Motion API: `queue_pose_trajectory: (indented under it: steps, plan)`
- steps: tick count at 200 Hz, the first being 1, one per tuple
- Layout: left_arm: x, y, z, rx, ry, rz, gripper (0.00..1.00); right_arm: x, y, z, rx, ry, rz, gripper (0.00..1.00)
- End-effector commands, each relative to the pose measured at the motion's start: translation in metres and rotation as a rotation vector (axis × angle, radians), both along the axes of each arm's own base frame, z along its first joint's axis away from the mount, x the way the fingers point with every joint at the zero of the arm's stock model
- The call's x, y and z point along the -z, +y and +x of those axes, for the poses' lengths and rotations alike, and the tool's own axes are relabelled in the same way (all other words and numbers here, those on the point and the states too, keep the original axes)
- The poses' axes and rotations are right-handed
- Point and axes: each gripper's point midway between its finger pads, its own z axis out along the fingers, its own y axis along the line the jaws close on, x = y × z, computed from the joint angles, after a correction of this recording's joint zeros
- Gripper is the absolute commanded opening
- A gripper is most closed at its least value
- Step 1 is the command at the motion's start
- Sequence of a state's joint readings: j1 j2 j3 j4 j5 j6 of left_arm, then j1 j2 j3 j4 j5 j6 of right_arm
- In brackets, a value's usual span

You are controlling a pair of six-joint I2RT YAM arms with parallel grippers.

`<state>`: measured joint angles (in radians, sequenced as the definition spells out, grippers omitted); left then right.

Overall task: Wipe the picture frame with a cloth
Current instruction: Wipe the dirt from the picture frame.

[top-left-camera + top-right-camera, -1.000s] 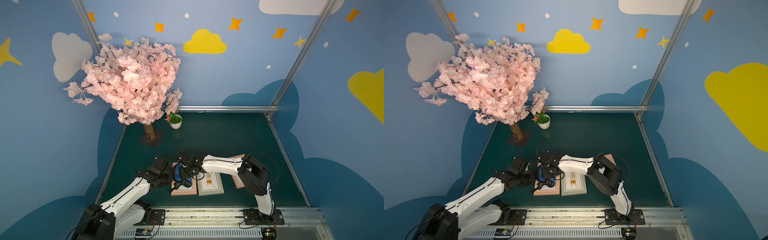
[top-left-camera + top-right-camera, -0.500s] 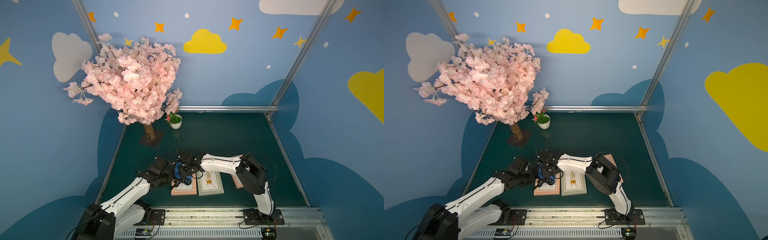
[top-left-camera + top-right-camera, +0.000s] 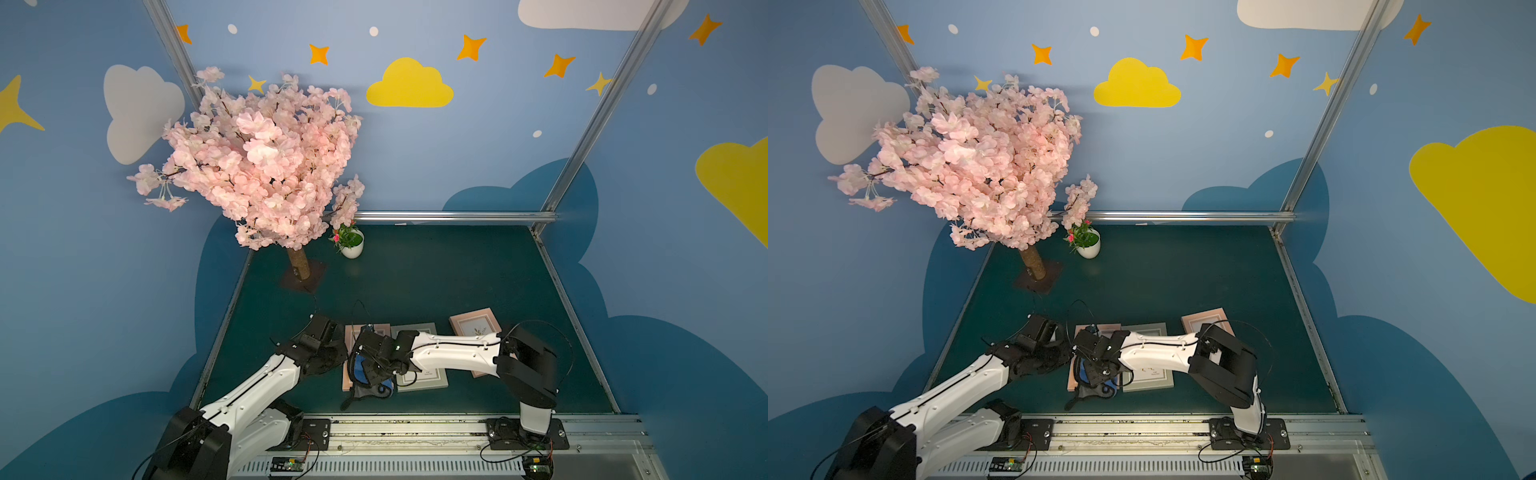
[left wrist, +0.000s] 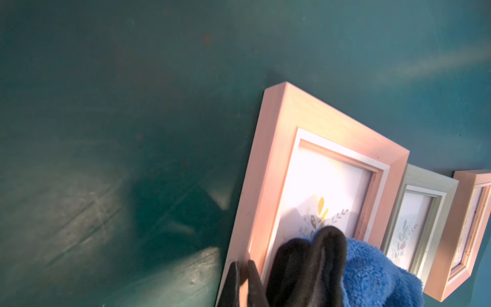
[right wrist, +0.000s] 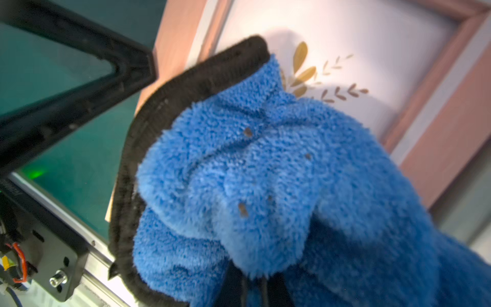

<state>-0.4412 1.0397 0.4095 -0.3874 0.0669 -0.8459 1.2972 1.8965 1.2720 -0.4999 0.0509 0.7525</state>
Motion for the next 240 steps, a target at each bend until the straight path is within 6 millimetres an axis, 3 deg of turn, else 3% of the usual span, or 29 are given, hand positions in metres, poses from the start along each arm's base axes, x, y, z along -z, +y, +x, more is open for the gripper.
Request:
queue_pose_trajectory:
  steps: [1, 68, 97, 149, 188, 240]
  plan:
    - [0.044, 0.017, -0.045, 0.001, 0.191, 0.08, 0.08, 0.014, -0.04, -0.014, 0.019, 0.054, -0.132, 0.0]
    - [0.047, 0.013, -0.045, 0.025, 0.223, 0.076, 0.05, 0.033, -0.026, 0.019, 0.034, 0.056, -0.12, 0.0]
    - [0.046, 0.013, -0.045, 0.023, 0.209, 0.074, 0.05, 0.039, -0.025, 0.049, 0.079, 0.04, -0.109, 0.0]
    - [0.046, 0.015, -0.045, 0.015, 0.205, 0.081, 0.05, 0.031, -0.009, 0.101, 0.12, 0.003, -0.056, 0.0]
    - [0.046, 0.015, -0.046, 0.015, 0.21, 0.079, 0.05, 0.038, -0.002, 0.096, 0.094, 0.028, -0.066, 0.0]
    - [0.045, 0.017, -0.045, 0.004, 0.2, 0.082, 0.04, 0.048, -0.02, 0.055, 0.047, 0.061, -0.155, 0.0]
